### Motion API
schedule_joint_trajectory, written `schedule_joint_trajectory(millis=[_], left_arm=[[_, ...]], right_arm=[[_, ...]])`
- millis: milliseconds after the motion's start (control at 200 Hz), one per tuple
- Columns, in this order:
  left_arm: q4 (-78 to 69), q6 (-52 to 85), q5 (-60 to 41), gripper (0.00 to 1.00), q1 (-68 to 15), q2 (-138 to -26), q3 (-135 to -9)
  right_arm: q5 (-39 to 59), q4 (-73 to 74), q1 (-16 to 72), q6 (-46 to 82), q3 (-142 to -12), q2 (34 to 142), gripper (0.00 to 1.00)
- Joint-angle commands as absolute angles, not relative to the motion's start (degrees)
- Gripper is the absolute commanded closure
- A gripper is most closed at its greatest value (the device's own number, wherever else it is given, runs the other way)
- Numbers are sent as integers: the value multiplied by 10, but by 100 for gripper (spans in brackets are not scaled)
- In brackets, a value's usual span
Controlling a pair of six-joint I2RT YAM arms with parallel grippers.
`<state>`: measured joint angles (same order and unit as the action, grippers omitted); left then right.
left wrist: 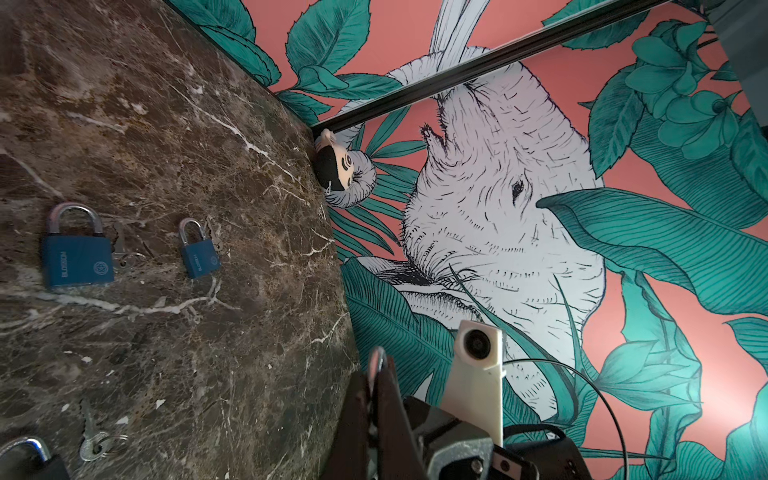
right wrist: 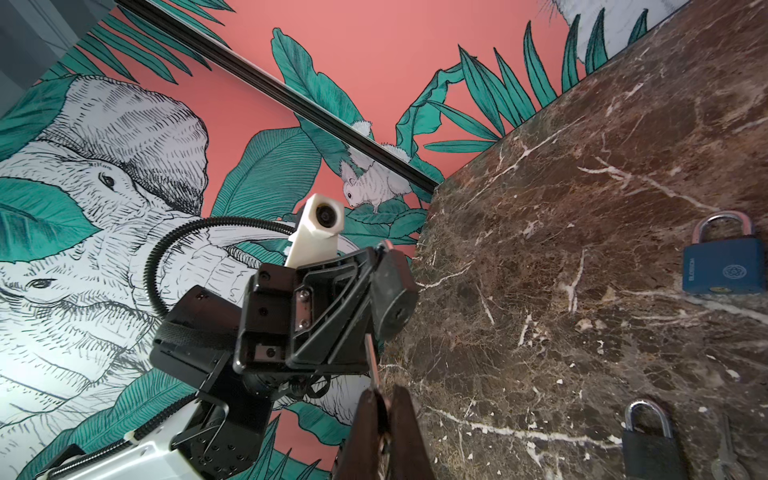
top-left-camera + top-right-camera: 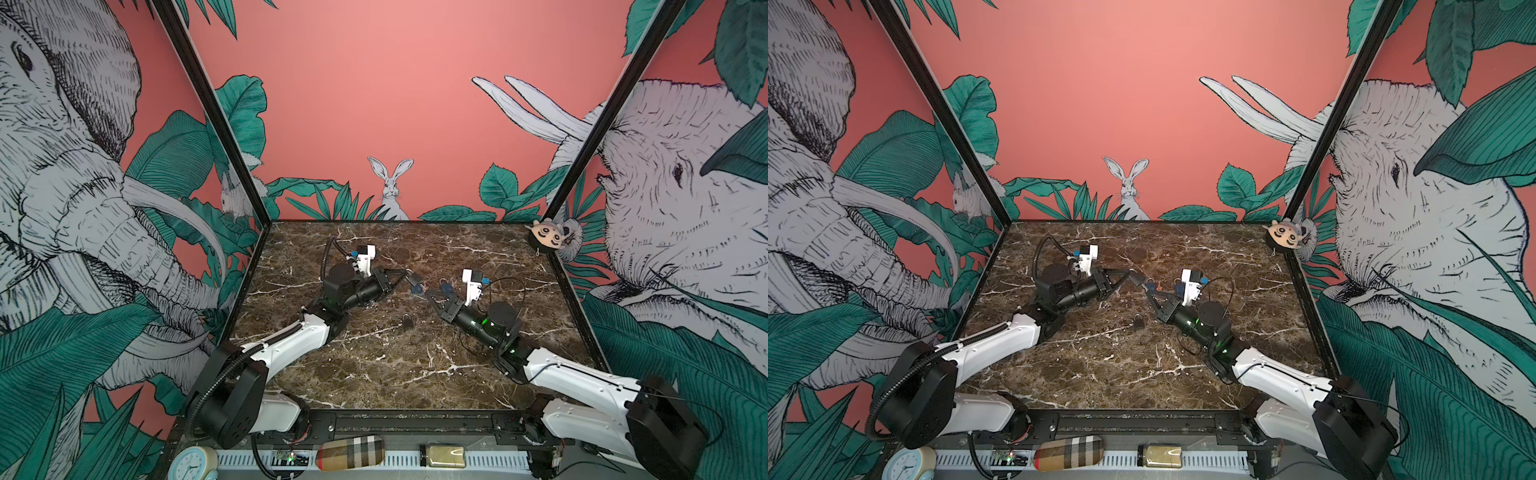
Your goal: Lock with the key
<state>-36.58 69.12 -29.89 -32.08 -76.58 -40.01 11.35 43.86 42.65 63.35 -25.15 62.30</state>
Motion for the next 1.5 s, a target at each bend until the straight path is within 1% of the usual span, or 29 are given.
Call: schedule_joint_trajectory(millis=[0, 130, 265, 325, 430, 545, 685, 825, 1015, 1216, 1341, 1491], left_arm=[[-360, 674, -296, 100, -317, -739, -409], [-337, 659, -315, 100, -310, -733, -418], [-247, 608, -340, 100, -308, -726, -451], [-212, 587, -372, 100, -308, -728, -467], [-138, 545, -404, 100, -309, -734, -495], [-94, 522, -429, 100, -313, -757, -519], [-94, 518, -433, 100, -343, -814, -552], [-81, 500, -404, 100, -394, -884, -608], [-127, 531, -381, 100, -421, -977, -650], [-87, 511, -364, 100, -437, -1038, -699], [-81, 506, -364, 100, -445, -1077, -721], [-61, 494, -370, 100, -454, -1115, -747]], right_arm=[[122, 441, 420, 622, -241, 596, 100], [125, 388, 407, 615, -233, 545, 100], [131, 262, 390, 599, -238, 461, 100], [140, 217, 381, 596, -243, 425, 100], [150, 91, 363, 582, -265, 359, 100], [145, -24, 349, 560, -282, 296, 100], [157, -90, 321, 563, -284, 252, 100], [159, -149, 294, 555, -298, 263, 100], [178, -215, 232, 515, -334, 303, 100], [246, -279, 121, 460, -376, 338, 100], [303, -276, 52, 442, -382, 366, 100], [347, -275, -4, 426, -388, 391, 100]])
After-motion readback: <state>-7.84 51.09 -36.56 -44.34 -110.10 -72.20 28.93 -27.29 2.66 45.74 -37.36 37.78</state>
